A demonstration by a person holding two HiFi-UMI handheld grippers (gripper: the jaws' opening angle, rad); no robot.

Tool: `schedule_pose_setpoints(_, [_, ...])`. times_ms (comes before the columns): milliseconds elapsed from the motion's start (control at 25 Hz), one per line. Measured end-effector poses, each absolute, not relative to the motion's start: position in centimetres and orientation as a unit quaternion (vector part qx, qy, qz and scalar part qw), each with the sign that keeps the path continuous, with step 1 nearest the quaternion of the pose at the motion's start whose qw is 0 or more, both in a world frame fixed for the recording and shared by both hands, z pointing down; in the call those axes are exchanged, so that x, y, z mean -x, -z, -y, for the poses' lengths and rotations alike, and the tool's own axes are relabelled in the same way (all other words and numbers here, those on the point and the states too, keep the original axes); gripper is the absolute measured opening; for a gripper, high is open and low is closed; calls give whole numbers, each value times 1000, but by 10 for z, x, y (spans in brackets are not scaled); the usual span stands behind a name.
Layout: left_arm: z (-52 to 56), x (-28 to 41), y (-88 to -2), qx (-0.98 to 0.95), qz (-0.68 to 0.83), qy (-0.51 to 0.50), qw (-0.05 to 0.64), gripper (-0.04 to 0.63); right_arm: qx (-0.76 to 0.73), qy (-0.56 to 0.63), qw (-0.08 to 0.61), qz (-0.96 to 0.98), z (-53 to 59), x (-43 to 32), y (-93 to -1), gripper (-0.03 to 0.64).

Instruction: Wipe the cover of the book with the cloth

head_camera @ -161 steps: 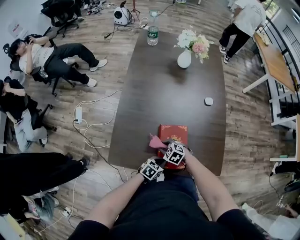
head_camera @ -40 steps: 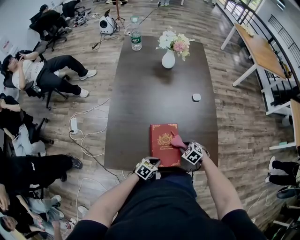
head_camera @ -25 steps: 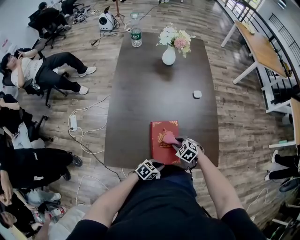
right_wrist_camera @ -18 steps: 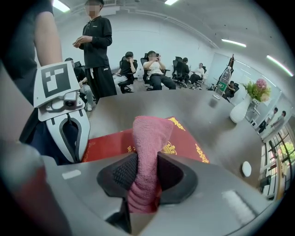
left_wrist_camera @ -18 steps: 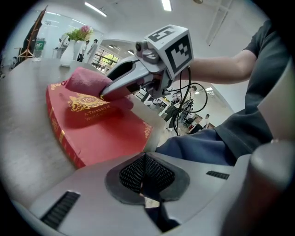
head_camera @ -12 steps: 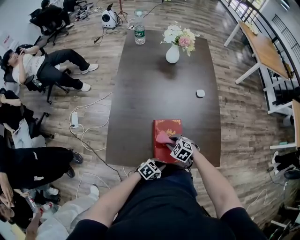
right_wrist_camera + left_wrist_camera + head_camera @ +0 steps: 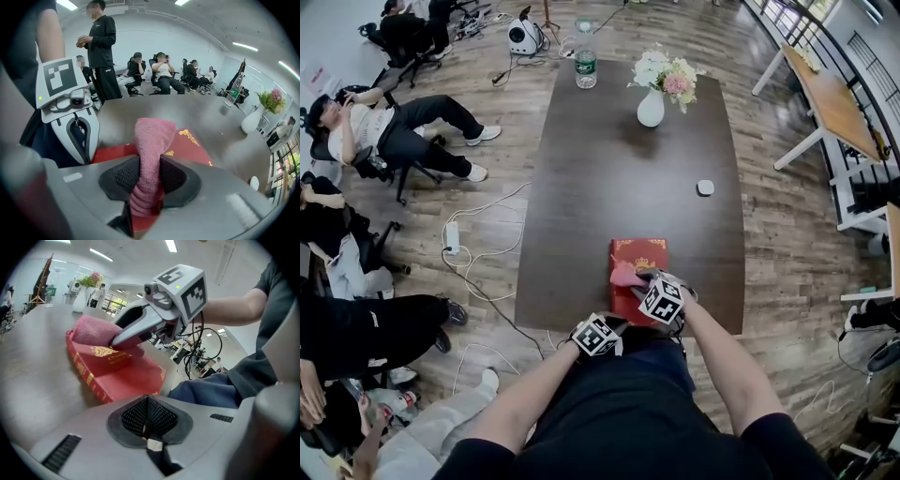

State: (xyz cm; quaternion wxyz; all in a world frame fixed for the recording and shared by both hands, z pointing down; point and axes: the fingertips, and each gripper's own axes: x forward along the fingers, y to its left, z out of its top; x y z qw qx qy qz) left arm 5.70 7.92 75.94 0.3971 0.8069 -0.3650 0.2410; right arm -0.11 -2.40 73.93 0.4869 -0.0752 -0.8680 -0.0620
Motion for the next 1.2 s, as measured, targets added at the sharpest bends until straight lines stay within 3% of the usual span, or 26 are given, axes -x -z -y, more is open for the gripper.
schedule_pose_setpoints(520, [-114, -71, -760, -824, 291, -247, 418, -5, 75, 59, 483, 871, 19, 8, -740, 121])
schedule_pose_setpoints(880, [-102, -60, -768, -806, 355, -282, 381, -5, 77, 59, 483, 870, 16, 6, -741, 121])
schedule_pose_setpoints(1200, [-98, -37, -772, -788, 385, -280, 392, -5, 85, 66, 478, 871, 13, 19, -739, 121])
